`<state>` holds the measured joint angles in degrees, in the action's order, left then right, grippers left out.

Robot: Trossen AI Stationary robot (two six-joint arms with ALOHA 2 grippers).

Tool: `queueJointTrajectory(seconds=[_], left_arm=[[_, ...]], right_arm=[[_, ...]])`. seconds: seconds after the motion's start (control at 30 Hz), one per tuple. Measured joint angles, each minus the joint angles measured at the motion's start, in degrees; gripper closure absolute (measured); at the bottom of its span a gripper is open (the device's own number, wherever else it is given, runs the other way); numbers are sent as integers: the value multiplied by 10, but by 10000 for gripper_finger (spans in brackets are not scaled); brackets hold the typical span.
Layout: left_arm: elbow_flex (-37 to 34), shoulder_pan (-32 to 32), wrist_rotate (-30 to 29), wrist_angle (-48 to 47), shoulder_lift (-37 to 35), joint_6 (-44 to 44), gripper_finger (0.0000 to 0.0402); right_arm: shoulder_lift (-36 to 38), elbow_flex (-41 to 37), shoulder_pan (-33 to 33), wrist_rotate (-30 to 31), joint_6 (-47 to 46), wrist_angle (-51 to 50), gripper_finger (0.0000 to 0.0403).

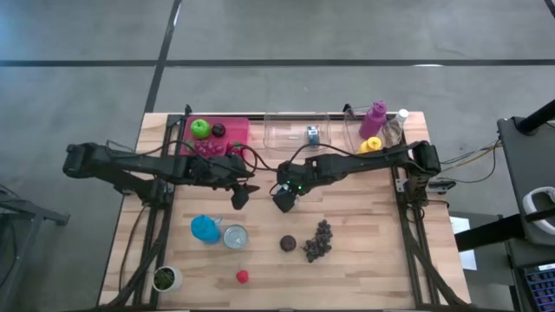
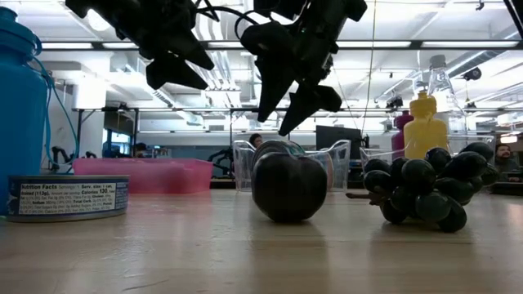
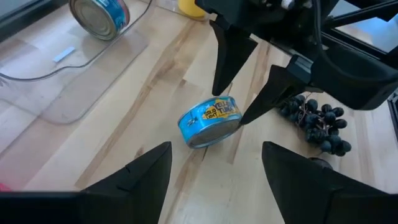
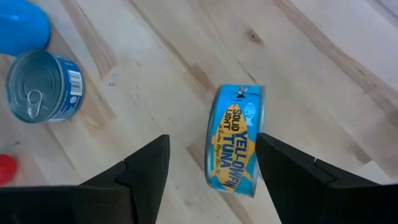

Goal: Pick & Place Food Item
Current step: Put the yellow and blue tuna can into the left transparent bin

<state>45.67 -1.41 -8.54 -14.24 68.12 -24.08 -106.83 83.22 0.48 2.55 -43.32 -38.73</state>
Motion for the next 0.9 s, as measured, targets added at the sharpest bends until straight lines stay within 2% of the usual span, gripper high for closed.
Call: queueJointTrajectory(seconds=[0.53,0.9], left_arm=[[0,0,0,-3,0,-4,169],[0,0,0,-4,0,-4,160]], right_arm=[[-18,0,-4,1,-1,-3,171],[-19,-1,-4,0,0,-3,161]])
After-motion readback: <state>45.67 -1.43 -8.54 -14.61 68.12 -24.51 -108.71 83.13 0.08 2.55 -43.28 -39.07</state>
